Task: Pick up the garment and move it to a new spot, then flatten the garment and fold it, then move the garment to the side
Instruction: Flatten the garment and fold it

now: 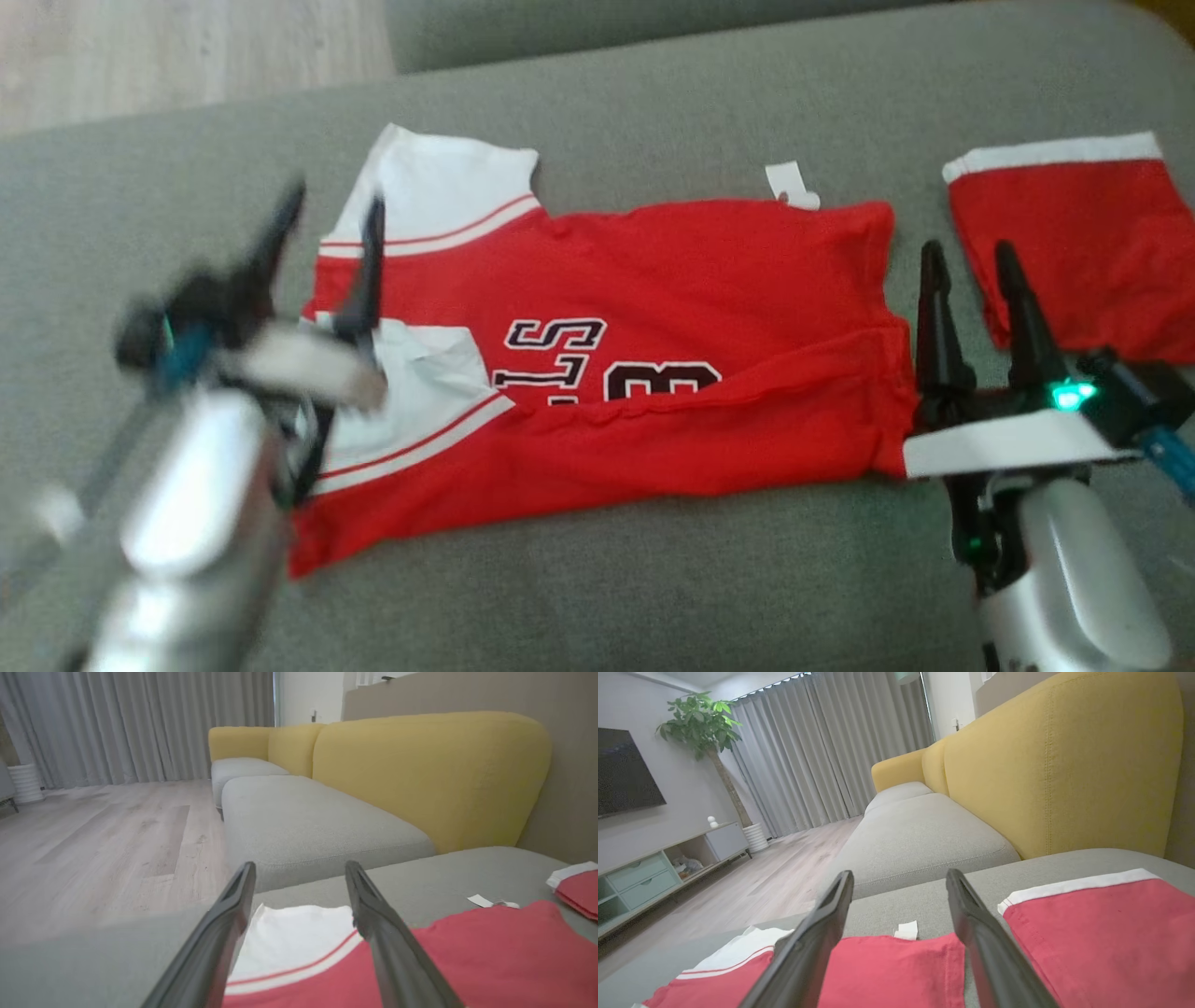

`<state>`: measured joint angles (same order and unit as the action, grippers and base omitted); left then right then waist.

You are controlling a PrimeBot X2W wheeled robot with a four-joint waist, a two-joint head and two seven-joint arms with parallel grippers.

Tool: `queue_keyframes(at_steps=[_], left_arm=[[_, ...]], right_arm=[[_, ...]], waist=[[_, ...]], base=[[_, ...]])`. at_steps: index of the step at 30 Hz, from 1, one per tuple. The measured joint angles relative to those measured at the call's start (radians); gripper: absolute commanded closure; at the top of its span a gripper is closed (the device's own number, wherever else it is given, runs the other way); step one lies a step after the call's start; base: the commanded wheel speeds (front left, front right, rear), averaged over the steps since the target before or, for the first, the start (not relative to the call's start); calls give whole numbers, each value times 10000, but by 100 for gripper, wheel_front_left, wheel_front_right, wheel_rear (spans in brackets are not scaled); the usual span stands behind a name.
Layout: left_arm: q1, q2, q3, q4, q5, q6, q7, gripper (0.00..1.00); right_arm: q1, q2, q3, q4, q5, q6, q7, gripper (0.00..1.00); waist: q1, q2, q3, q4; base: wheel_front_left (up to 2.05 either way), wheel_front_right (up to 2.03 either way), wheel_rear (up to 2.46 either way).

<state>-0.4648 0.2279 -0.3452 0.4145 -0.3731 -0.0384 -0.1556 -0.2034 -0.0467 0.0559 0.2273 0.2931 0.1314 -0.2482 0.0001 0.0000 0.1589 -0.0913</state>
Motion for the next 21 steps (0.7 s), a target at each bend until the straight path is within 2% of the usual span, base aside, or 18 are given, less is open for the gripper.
queue_keyframes(at_steps=[5,7,10,16,21], left_arm=[[-2749,692,-577,1133,196,-694,1881,0],[-3491,890,-805,1787,84,-851,2727,0],[-4221,1235,-1241,2734,-316,-865,3937,0],[-5431,1889,-2481,3664,-1250,-940,4817,0],[-6167,2236,-2809,4562,-1691,-940,4907,0]], right_arm=[[-505,-2,79,-105,368,0,-29,0],[-651,-2,148,-192,493,0,-29,0],[-858,-8,347,-249,811,0,-29,0],[-1043,-8,759,-516,1126,0,-31,0],[-1234,-8,907,-719,1289,0,-44,0]], waist=[[1,0,692,-261],[1,0,936,-424],[2,0,1274,-738],[1,0,1989,-1349],[0,0,2526,-1777]], base=[[0,0,0],[0,0,0],[0,0,0],[0,0,0],[0,0,0]])
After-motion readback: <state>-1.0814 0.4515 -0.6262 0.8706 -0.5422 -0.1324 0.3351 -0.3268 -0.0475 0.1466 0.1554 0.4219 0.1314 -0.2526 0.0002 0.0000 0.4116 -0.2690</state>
